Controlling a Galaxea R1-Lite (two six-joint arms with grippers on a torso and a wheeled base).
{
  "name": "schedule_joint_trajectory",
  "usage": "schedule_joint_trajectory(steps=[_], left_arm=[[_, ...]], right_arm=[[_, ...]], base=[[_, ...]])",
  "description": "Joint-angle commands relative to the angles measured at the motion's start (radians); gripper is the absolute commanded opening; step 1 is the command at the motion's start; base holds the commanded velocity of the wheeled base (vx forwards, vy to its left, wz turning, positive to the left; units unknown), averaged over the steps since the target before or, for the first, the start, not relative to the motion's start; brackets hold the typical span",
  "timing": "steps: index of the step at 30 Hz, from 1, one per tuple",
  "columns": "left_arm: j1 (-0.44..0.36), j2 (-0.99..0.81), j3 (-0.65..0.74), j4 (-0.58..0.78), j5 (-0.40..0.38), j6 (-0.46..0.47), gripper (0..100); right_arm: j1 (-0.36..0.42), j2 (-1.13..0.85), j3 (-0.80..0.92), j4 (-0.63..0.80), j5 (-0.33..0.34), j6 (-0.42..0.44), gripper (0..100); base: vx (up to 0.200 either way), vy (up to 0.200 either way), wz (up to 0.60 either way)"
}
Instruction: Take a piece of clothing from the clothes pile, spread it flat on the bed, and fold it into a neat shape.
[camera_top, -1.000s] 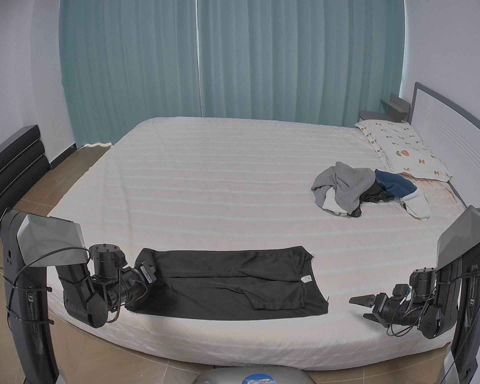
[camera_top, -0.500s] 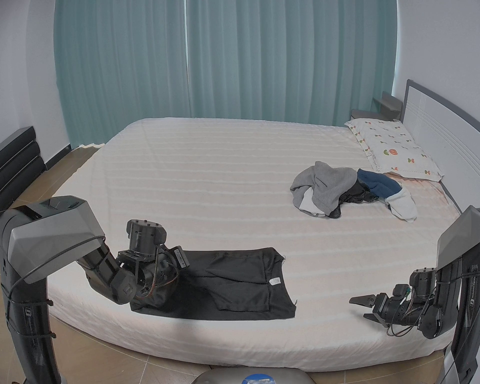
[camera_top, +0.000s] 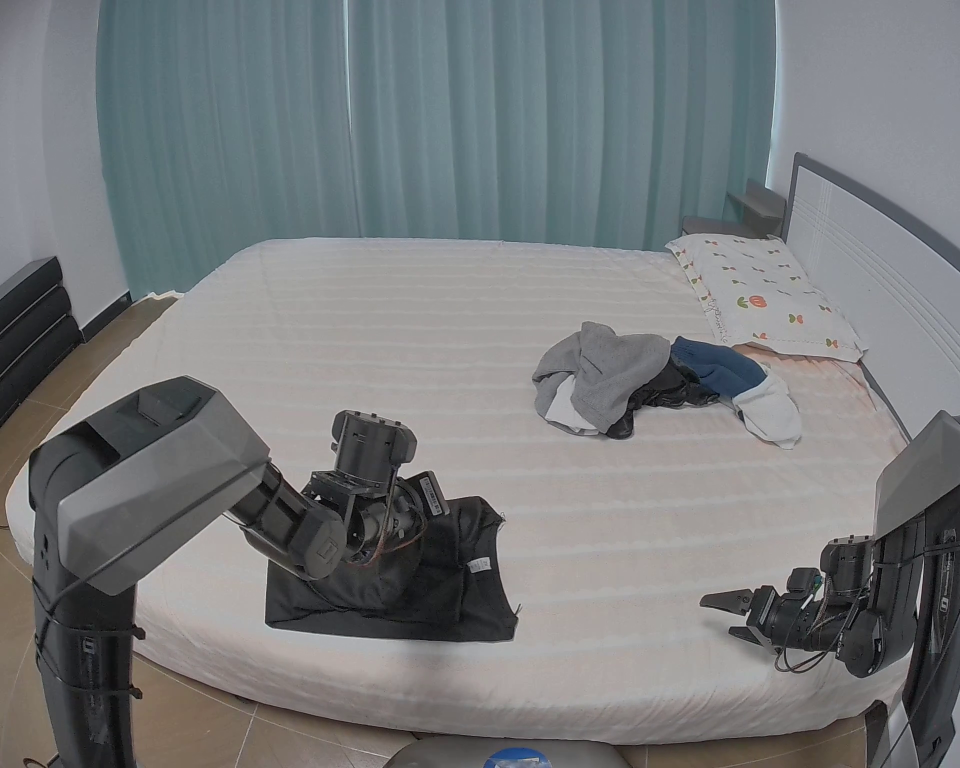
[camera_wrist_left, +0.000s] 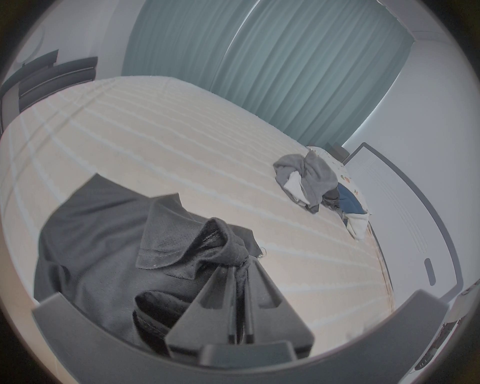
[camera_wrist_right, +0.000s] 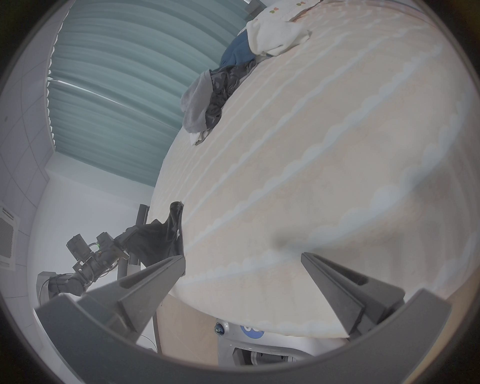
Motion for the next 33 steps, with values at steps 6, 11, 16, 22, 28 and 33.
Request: schedule_joint_trajectory(steps=[6, 11, 16, 22, 28, 33], left_arm=[[-0.033, 0.112, -0.073, 0.015, 0.011, -0.043, 100], [-0.05, 0.113, -0.067, 0.013, 0.013, -0.047, 100], [-0.058, 0.08, -0.047, 0.01, 0.06, -0.081, 100], [-0.047, -0.081, 0.08, 0.006, 0.06, -0.169, 100], [0.042, -0.244, 0.253, 0.002, -0.026, -0.213, 100], [0.127, -0.293, 0.39, -0.022, -0.102, -0.308, 100]], right_arm=[[0.0, 0.01, 0.002, -0.017, 0.0, -0.016, 100], [0.001, 0.01, 0.002, -0.017, 0.0, -0.016, 100], [0.001, 0.01, 0.002, -0.017, 0.0, -0.016, 100], [0.001, 0.01, 0.004, -0.017, 0.0, -0.022, 100], [0.0, 0.01, 0.004, -0.017, 0.0, -0.022, 100], [0.0, 0.01, 0.004, -0.017, 0.0, -0.022, 100]], base=[[0.0, 0.0, 0.0], [0.0, 0.0, 0.0], [0.0, 0.0, 0.0], [0.0, 0.0, 0.0], [0.0, 0.0, 0.0], [0.0, 0.0, 0.0]])
